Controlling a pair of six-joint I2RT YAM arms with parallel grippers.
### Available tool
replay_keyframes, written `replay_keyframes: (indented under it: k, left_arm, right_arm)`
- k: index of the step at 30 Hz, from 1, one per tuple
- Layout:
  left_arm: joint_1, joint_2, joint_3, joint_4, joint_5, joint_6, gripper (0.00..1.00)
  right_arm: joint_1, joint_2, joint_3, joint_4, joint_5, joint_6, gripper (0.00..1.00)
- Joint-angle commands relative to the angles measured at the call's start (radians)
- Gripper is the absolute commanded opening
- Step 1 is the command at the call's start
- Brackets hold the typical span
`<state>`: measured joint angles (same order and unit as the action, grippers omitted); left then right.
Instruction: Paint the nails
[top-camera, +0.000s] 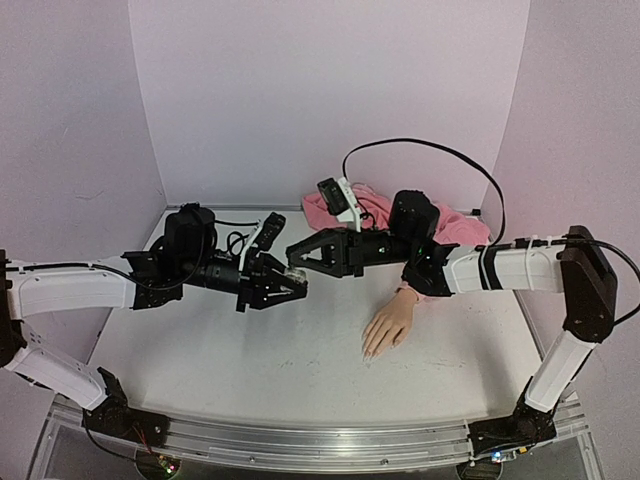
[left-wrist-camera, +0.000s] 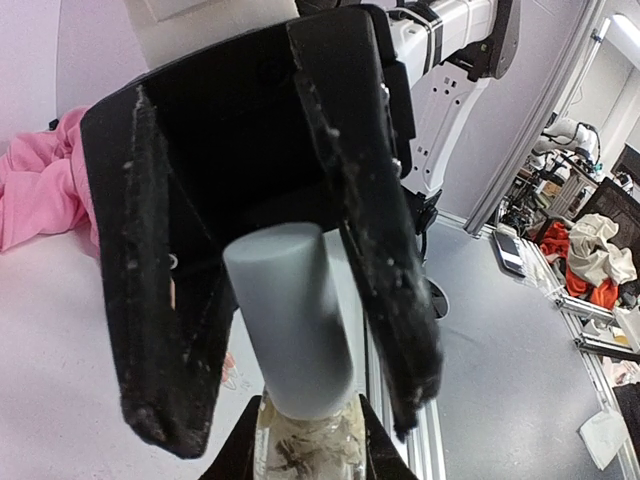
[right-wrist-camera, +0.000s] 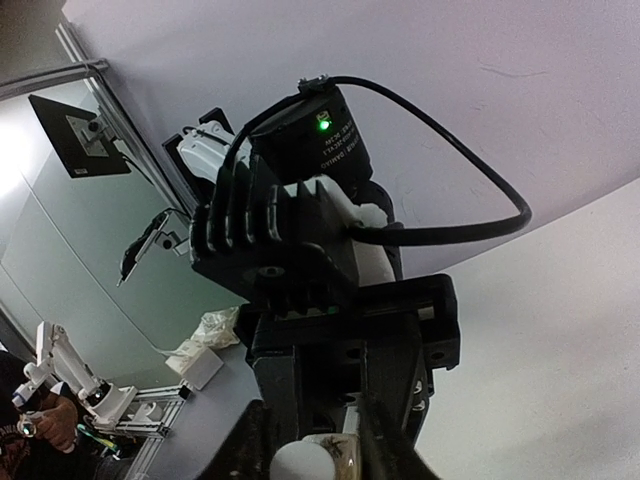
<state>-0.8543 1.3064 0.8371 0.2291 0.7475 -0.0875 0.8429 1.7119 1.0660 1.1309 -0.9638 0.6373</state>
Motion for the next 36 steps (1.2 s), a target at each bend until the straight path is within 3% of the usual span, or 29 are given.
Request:
replay_keyframes:
  k: [1,6,14,18,23,26,29,33,36]
  left_arm:
    - [0.000,-0.016,0.011,0.062,0.027,-0.001,0.00]
    - [0.000,-0.019,0.005,0.062,0.027,0.002,0.00]
    - [0.001,-0.006,0.006,0.062,0.041,0.006,0.00]
    - [0.005,0.002,0.009,0.062,0.032,-0.001,0.00]
    - [0.015,-0.014,0.032,0.062,-0.062,-0.031,0.00]
    - [0.015,-0.037,0.039,0.062,-0.198,-0.017,0.00]
    - [0.015,-0.051,0.044,0.062,-0.370,0.010,0.00]
    - [0.007,-0.047,0.070,0.079,-0.664,0.043,0.00]
    - [-0.021,-0.023,0.092,0.127,-0.808,0.083,0.00]
  right_arm:
    - [0.002,-0.019,0.006,0.102,-0.002,0.016,0.37]
    - [-0.001,-0.026,-0.001,0.102,0.002,0.018,0.36]
    - [-0.002,-0.021,0.003,0.102,-0.007,0.021,0.25]
    - [0.002,-0.002,0.017,0.102,-0.021,0.025,0.03]
    - [0.025,0.028,0.002,0.073,0.037,-0.022,0.00]
    - [0.054,0.062,0.039,-0.090,0.155,-0.112,0.00]
    - [0.122,0.081,0.087,-0.244,0.367,-0.179,0.00]
    - [0.229,0.141,0.165,-0.447,0.865,-0.040,0.00]
    - [0.311,0.215,0.262,-0.565,1.060,0.069,0.00]
